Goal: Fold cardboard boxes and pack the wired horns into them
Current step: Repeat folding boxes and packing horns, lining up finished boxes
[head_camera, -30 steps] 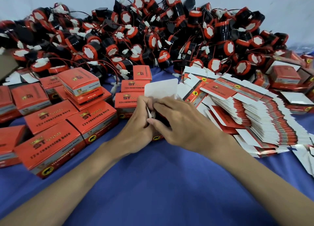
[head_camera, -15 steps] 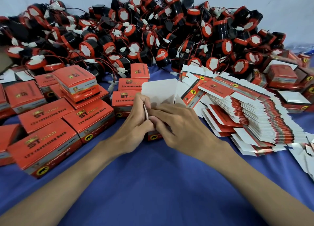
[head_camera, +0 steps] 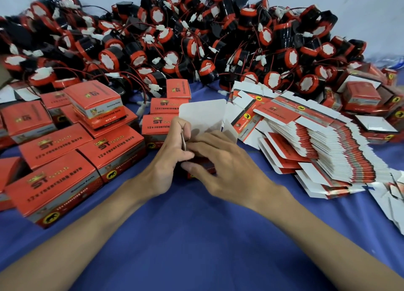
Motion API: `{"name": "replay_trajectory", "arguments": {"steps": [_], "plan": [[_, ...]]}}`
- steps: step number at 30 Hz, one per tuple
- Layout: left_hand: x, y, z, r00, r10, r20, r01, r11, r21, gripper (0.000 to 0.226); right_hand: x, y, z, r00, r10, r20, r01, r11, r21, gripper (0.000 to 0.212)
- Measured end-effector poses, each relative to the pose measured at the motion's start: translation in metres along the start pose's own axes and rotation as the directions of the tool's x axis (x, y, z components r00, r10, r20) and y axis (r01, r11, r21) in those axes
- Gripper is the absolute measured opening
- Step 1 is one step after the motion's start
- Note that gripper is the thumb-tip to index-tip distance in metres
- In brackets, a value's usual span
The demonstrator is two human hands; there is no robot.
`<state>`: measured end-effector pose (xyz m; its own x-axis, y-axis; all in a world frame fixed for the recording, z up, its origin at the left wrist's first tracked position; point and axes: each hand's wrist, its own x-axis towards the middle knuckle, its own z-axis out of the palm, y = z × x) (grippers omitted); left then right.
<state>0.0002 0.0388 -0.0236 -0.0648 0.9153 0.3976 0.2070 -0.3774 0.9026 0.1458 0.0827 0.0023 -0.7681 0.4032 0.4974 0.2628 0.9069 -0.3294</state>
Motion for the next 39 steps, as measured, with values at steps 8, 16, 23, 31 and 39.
{"name": "replay_trajectory", "arguments": {"steps": [8,16,23,31,39], "plan": [[-0.002,-0.002,-0.001,0.999,0.014,-0.048,-0.018,0.997,-0.081,0.028,0.003,0.003,0.011,0.993,0.065,-0.098,-0.060,0.997,0.058,0.019],[0.000,-0.002,0.001,0.992,0.046,-0.118,-0.051,0.998,-0.043,0.023,0.000,0.002,0.007,0.990,0.011,-0.138,0.008,0.991,0.133,0.011],[0.000,0.004,0.002,0.994,0.059,-0.088,-0.065,0.995,-0.070,0.023,-0.002,0.000,0.009,0.978,-0.062,-0.197,0.053,0.997,-0.048,0.018],[0.001,0.009,0.001,0.985,0.033,-0.171,-0.058,0.988,-0.142,0.026,0.002,-0.003,0.010,0.986,-0.121,-0.116,0.101,0.980,-0.169,0.014],[0.000,0.008,0.002,0.992,0.036,-0.122,-0.055,0.986,-0.158,0.029,-0.001,-0.006,0.005,0.996,-0.089,0.010,0.088,0.945,-0.316,0.021]]}}
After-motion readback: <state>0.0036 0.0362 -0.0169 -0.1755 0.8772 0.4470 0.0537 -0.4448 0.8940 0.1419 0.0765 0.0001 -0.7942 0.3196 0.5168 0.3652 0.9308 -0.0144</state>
